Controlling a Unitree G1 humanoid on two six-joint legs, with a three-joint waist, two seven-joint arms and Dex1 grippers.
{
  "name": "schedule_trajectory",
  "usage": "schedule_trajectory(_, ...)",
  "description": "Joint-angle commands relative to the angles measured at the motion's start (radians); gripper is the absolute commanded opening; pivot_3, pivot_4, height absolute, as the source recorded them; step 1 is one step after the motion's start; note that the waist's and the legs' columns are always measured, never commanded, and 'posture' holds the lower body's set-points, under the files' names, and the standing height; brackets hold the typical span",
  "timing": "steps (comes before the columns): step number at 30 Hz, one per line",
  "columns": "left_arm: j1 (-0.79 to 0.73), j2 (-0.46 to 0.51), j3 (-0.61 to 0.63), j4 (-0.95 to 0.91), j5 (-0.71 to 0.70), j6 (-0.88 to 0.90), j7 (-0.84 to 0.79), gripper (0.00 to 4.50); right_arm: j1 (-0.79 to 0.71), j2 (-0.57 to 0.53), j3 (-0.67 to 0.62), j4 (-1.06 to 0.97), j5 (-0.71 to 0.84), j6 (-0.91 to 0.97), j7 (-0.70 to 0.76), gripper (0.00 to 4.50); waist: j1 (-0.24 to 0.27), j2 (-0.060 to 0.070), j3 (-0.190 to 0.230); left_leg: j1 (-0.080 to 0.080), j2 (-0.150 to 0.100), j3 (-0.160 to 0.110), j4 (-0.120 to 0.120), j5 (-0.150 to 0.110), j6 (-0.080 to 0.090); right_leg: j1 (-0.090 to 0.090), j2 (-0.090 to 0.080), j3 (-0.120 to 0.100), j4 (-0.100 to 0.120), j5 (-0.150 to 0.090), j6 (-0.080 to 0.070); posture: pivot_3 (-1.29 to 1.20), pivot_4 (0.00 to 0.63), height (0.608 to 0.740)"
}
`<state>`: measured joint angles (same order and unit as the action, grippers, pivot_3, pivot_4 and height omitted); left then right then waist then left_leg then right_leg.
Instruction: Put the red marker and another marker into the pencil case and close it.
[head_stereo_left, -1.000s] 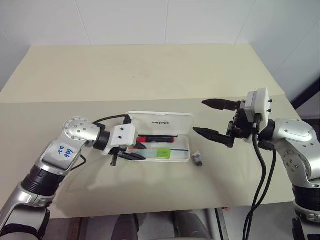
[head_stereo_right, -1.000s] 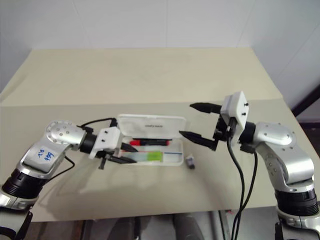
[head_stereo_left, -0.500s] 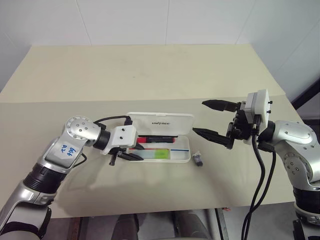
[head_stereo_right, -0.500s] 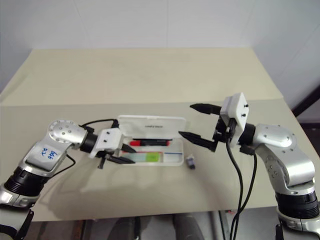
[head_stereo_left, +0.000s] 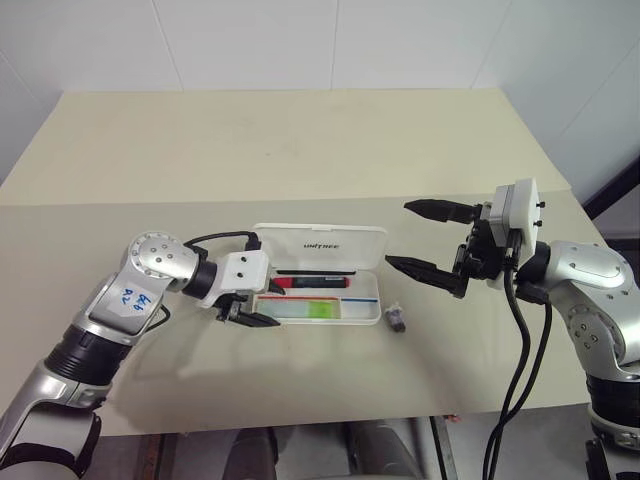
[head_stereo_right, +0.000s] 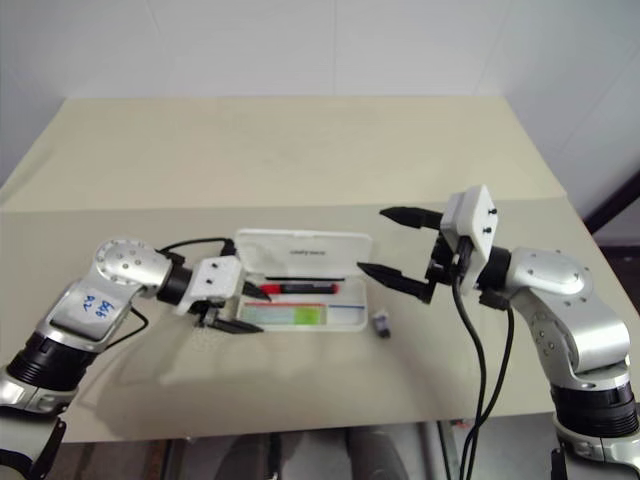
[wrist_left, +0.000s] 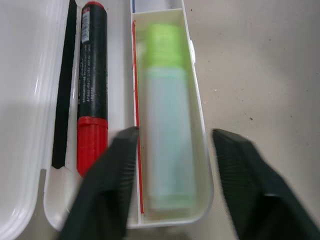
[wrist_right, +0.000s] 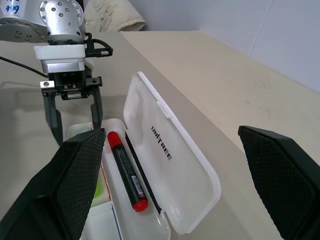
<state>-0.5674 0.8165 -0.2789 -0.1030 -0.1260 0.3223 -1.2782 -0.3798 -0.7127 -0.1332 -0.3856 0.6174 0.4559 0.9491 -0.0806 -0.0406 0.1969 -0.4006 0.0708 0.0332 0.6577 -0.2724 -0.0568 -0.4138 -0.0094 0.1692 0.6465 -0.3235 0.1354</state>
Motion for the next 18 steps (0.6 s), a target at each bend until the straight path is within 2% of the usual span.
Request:
schedule_trajectory(1, -0.009, -0.013, 0.017, -0.021, -0.004, -0.028, 0.010, 3.99, -0.011, 0.000, -0.025, -0.018, 0.015, -0.021, -0.002, 4.50, 0.000, 0.000, 0.000, 0.000, 0.000, 0.000, 0.000, 0.000, 0.000, 0.000, 0.000, 0.000, 0.000, 0.000, 0.000, 0.00, 0.150, 0.740)
schedule_trajectory(3, -0.009, -0.031, 0.030, -0.027, -0.023, -0.032, 0.017, 4.47, -0.010, 0.002, -0.023, -0.017, 0.015, -0.021, -0.001, 4.50, 0.000, 0.000, 0.000, 0.000, 0.000, 0.000, 0.000, 0.000, 0.000, 0.000, 0.000, 0.000, 0.000, 0.000, 0.000, 0.00, 0.150, 0.740)
schedule_trajectory(11, 0.014, -0.061, 0.108, -0.111, -0.183, 0.056, 0.002, 4.47, -0.008, -0.040, -0.040, 0.001, 0.024, 0.014, 0.021, 4.50, 0.000, 0.000, 0.000, 0.000, 0.000, 0.000, 0.000, 0.000, 0.000, 0.000, 0.000, 0.000, 0.000, 0.000, 0.000, 0.00, 0.150, 0.740)
schedule_trajectory(15, 0.059, -0.051, 0.205, -0.148, -0.291, 0.095, 0.005, 4.47, 0.022, -0.124, -0.067, -0.030, 0.046, 0.118, 0.010, 4.50, 0.000, 0.000, 0.000, 0.000, 0.000, 0.000, 0.000, 0.000, 0.000, 0.000, 0.000, 0.000, 0.000, 0.000, 0.000, 0.00, 0.150, 0.740)
schedule_trajectory(18, 0.078, -0.056, 0.283, -0.138, -0.358, 0.083, 0.010, 4.47, 0.054, -0.172, -0.090, -0.066, 0.059, 0.235, -0.055, 4.50, 0.001, 0.000, 0.000, 0.000, 0.000, -0.001, 0.000, 0.000, 0.000, 0.000, 0.000, 0.000, 0.000, 0.000, 0.000, 0.00, 0.150, 0.740)
